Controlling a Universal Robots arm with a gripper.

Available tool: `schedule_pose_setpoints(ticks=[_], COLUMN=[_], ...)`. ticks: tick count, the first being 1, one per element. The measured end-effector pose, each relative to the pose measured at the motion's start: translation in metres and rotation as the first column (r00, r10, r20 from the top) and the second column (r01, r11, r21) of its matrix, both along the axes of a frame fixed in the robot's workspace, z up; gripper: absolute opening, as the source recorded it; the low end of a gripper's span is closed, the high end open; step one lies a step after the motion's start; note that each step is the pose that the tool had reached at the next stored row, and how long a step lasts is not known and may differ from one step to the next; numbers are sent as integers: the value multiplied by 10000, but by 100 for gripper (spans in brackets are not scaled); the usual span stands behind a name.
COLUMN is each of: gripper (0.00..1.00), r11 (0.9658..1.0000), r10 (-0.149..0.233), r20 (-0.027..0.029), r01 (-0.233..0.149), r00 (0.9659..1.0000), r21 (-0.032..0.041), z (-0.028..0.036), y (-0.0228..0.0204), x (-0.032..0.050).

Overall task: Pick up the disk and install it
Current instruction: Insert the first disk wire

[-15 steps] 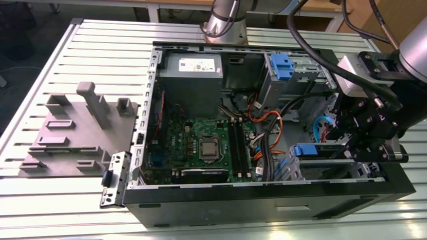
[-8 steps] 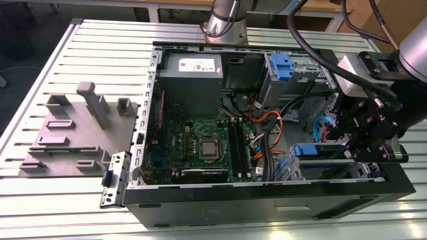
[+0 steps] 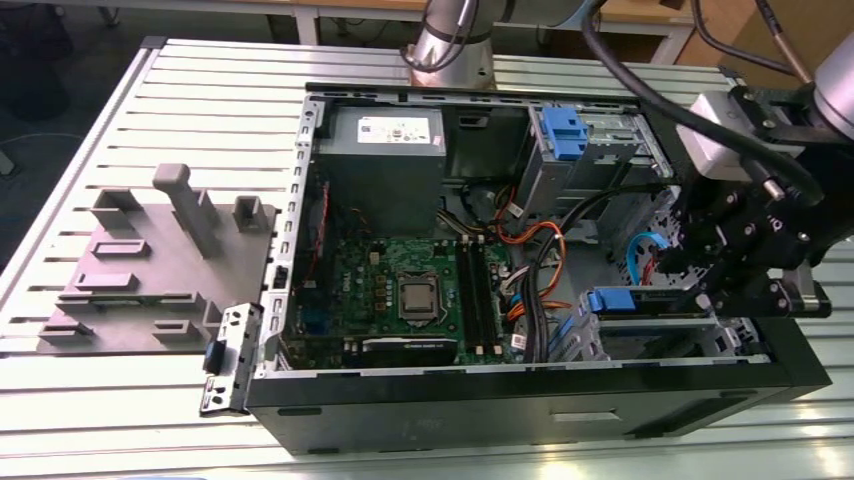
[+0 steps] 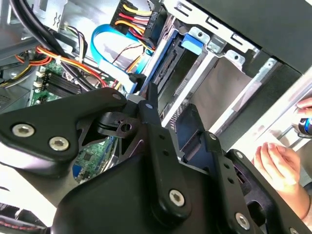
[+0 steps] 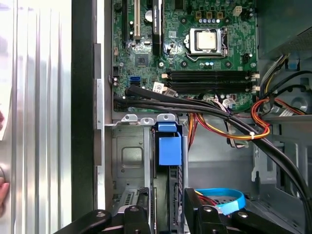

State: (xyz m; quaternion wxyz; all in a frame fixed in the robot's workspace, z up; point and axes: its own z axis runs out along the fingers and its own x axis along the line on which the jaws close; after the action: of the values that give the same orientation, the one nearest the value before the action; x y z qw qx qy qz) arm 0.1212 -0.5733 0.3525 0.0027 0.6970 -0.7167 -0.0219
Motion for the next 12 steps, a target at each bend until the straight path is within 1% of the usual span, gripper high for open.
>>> schedule_pose_setpoints(ticks=[4,7,10,12], gripper=[42,42,42,42], r11=[10000,10000,10000,10000], r10=[0,1,0,0], r20=[-1,-1,0,0], r01=[0,-1,0,0], r00=[10000,10000,10000,10000], r21=[14,18,31,50], z=[121,187,195,196], y=[0,0,0,11], x=[0,0,0,0])
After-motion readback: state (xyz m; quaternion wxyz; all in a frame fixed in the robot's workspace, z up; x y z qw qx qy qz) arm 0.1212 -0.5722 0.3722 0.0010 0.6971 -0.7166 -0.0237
